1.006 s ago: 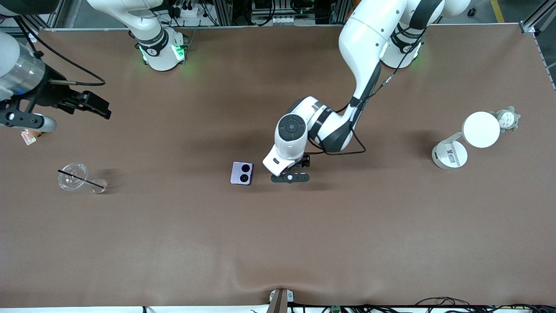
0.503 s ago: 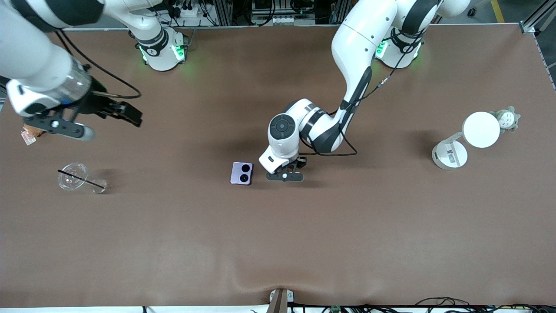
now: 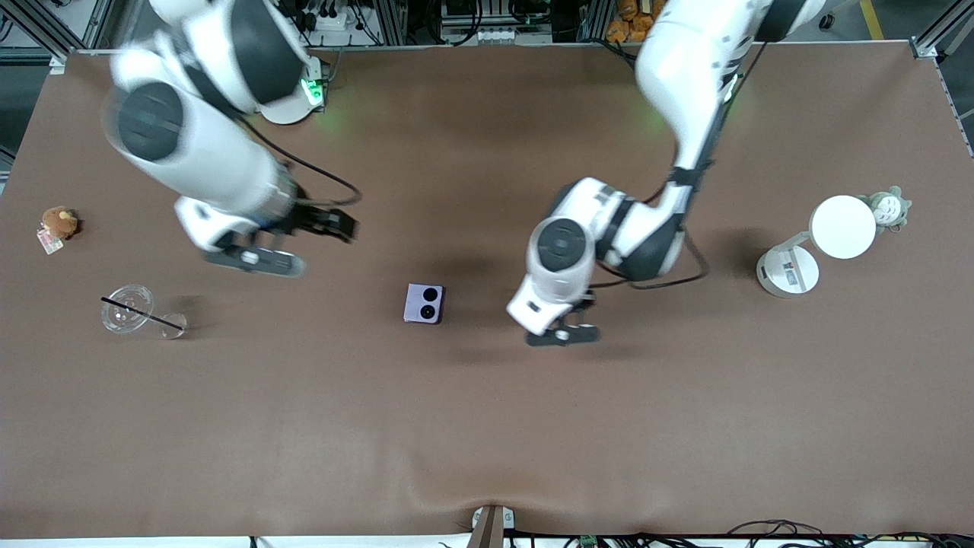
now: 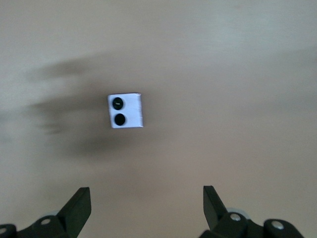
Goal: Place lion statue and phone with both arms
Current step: 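Carry the statue toward the white cup while the right gripper grasps the phone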
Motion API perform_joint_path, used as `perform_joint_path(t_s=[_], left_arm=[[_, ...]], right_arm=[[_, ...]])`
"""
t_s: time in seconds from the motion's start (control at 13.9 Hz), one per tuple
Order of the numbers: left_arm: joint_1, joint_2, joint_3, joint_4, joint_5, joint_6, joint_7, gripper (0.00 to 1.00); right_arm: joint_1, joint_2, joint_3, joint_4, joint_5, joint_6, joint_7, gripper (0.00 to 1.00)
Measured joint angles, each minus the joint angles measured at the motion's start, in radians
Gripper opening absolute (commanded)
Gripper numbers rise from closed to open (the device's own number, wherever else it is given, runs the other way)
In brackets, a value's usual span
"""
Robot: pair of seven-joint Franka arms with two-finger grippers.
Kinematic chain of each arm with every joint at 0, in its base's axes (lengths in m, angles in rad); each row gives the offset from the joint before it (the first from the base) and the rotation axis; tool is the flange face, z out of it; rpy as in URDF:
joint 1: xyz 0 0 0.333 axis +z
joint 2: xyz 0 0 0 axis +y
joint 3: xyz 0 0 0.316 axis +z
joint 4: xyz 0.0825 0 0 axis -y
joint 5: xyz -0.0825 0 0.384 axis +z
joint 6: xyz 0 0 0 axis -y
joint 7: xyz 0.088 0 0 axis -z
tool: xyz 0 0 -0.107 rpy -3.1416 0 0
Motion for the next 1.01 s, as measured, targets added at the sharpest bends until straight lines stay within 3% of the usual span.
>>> perform_joint_path(t_s=[0.36, 0.65, 1.01], left_arm=[[0.155, -0.071, 0.002, -0.117, 0.002, 0.002, 0.186, 0.0], [0.291, -0.231, 0.002, -0.385, 0.014, 0.148, 0.318, 0.0], [0.454, -0.394, -0.001, -0.728, 0.02, 0.36, 0.495, 0.0]], right_arm=[[0.112, 0.209, -0.001, -0.001, -0.012, 0.248, 0.001, 1.0], [0.153, 0.331, -0.002, 0.003, -0.049, 0.373, 0.001, 1.0], [0.15, 0.398, -0.02, 0.003, -0.067, 0.382, 0.013, 1.0]])
